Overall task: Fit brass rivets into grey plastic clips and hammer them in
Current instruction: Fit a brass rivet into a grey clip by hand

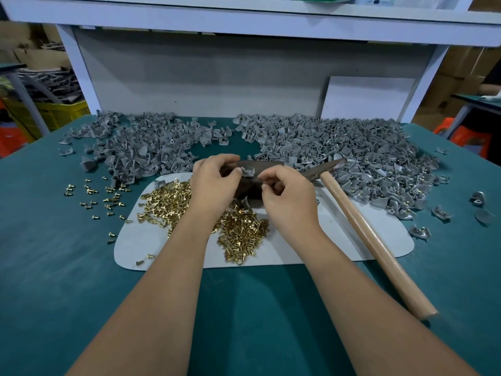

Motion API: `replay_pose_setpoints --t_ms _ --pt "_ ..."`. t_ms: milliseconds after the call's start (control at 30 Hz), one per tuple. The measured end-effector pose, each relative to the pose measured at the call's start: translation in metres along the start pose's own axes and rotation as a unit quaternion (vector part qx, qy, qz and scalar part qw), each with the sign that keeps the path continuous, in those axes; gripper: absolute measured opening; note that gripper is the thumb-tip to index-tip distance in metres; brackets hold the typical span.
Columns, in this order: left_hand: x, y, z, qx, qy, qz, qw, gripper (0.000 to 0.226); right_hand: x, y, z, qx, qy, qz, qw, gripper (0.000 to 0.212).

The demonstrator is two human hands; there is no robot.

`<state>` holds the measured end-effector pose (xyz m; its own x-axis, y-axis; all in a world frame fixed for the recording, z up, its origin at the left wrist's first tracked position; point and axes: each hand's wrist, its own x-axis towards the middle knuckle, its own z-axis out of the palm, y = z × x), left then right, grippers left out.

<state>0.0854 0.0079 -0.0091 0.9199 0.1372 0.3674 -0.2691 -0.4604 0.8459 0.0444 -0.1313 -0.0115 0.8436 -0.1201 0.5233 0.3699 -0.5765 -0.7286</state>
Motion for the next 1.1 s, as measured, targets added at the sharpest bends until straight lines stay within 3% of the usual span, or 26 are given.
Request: replay_pose_setpoints --t_ms 267,633,1100 --pt "0.000 0.002 0.002 0.032 -0.015 0.023 0.999 0.007 0.014 -0.010 0.001 0.101 0.022 0.040 0.994 0.040" --pt "-0.002 0.003 0.001 0.060 -0.029 0.017 0.998 0.009 0.036 -0.009 0.011 -0.015 -0.049 0.010 0.999 0.042" --pt "0.000 0.001 0.002 0.049 -0.035 0.008 0.998 0.015 0.043 -0.006 0.017 -0.027 -0.069 -0.006 0.997 0.045"
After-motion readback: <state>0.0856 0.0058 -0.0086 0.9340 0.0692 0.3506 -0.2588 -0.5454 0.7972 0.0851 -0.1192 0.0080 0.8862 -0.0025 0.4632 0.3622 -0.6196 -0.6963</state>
